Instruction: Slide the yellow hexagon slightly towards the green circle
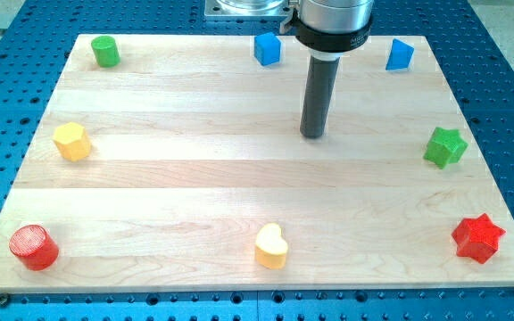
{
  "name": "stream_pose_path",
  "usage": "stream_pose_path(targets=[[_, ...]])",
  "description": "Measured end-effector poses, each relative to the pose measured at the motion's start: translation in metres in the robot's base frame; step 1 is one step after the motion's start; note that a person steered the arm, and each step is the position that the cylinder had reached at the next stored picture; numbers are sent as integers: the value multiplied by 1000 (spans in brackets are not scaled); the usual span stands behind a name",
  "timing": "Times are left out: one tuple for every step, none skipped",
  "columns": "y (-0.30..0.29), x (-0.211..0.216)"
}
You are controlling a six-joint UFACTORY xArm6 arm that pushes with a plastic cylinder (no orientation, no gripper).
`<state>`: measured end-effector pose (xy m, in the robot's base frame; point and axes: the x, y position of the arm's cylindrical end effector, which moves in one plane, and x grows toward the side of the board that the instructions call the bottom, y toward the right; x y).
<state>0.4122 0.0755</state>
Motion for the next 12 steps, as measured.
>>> stream_pose_path(targets=[[-26, 17], [-76, 36], [-99, 45], [-122, 45], [-150, 60], [-161, 61], [-212, 62], [-280, 62], [-300, 62], [-300, 51], [-300, 7], [-300, 7]])
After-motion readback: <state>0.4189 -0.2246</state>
